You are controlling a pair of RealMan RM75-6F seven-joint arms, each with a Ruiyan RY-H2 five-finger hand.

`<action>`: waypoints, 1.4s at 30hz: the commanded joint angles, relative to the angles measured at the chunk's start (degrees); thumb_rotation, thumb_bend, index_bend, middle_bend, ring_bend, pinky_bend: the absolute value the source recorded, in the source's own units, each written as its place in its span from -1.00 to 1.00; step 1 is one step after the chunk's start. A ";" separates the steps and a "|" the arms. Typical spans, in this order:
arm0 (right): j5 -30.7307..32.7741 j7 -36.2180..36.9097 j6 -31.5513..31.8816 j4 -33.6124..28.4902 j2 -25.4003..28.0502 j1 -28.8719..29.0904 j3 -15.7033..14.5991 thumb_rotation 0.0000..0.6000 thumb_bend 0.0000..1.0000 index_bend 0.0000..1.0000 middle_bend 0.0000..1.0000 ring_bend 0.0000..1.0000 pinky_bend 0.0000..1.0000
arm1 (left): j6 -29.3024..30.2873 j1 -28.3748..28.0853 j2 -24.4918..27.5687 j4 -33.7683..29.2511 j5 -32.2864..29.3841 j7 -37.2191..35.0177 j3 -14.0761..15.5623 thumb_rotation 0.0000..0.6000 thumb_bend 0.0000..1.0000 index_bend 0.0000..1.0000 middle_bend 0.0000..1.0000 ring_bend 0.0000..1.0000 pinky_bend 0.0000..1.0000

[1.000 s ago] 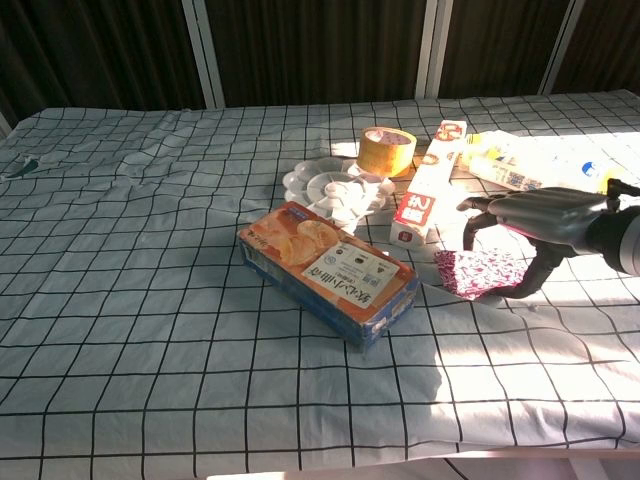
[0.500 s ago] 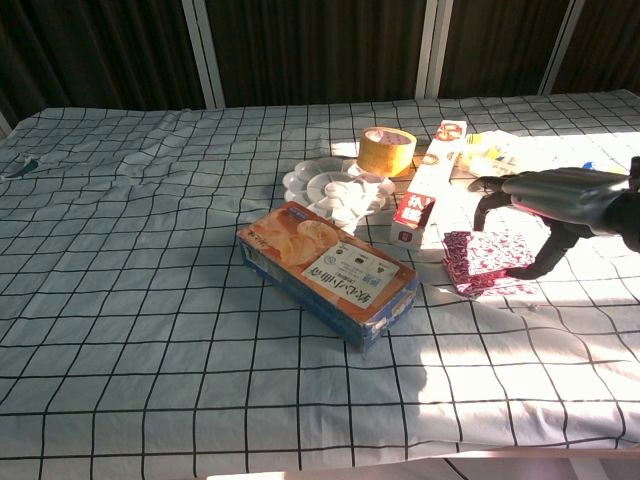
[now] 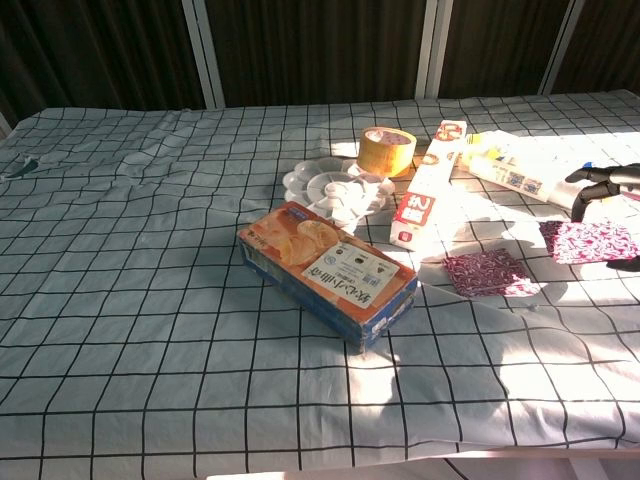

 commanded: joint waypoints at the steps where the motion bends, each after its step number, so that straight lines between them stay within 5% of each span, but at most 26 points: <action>1: -2.72 3.01 -0.55 4.35 -0.43 -1.92 -1.86 1.00 -0.60 -0.02 -1.00 -1.00 -0.97 | -0.53 -0.27 -0.11 -0.30 -0.19 0.45 -0.11 1.00 -0.28 -1.00 -0.99 -1.00 -1.00; 12: -7.81 9.14 -4.06 6.98 -0.44 -2.11 -2.78 1.00 -0.60 -0.77 -1.00 -1.00 -0.97 | -1.42 -0.36 -0.03 -0.98 -1.23 1.24 -0.43 1.00 -0.28 -1.00 -0.99 -1.00 -1.00; 23: -10.61 8.15 -0.39 -2.78 4.35 -1.69 -0.20 1.00 -0.60 -0.63 -1.00 -1.00 -1.00 | -1.54 -0.42 0.07 -0.69 -1.18 0.81 -0.44 1.00 -0.28 -1.00 -0.99 -1.00 -1.00; 32: -2.75 -4.09 -5.74 -5.02 -1.98 4.98 4.18 1.00 -0.60 -0.45 -1.00 -1.00 -1.00 | -1.79 -0.39 0.06 -0.49 -1.68 0.73 -0.62 1.00 -0.28 -1.00 -0.99 -1.00 -1.00; 42: 2.70 -10.58 -6.83 -4.87 -6.42 7.64 3.97 1.00 -0.60 -0.46 -1.00 -1.00 -1.00 | -1.80 0.02 0.27 -0.38 -2.23 0.41 -0.61 1.00 -0.28 -1.00 -0.99 -1.00 -1.00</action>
